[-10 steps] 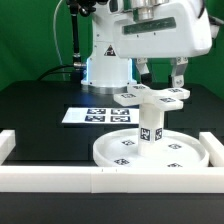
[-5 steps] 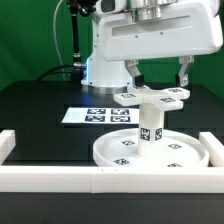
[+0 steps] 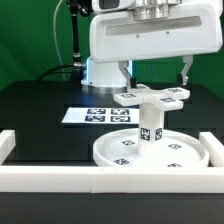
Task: Assemble round table
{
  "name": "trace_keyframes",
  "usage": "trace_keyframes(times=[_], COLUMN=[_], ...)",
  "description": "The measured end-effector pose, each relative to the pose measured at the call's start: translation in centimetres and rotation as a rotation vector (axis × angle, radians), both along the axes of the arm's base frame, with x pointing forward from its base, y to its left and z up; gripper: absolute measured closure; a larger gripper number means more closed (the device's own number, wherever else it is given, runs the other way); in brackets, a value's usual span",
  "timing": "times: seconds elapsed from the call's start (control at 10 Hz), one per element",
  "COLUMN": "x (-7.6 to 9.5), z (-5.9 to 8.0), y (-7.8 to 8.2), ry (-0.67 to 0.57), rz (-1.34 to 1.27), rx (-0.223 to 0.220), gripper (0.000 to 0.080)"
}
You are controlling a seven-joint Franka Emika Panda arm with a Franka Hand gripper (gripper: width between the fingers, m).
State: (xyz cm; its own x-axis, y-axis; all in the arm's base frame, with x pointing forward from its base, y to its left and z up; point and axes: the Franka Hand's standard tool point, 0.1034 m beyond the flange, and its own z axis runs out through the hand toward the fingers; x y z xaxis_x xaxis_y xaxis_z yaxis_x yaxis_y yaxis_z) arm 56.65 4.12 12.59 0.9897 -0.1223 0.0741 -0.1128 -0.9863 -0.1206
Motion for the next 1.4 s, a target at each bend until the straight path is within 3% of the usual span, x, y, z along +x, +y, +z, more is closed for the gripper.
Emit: trace_keyframes(times=[0.3, 0.8, 1.4], x=[-0.03, -0.38, -0.48], z=[0.21, -0.01, -0.67], y=[0.21, 0.20, -0.21], ry=[-0.008, -0.021, -0.029], rz=[0.336, 0.638, 1.115], rx=[-0.053, -0.072, -0.138], gripper=[0.0151, 0.0151, 0.0151])
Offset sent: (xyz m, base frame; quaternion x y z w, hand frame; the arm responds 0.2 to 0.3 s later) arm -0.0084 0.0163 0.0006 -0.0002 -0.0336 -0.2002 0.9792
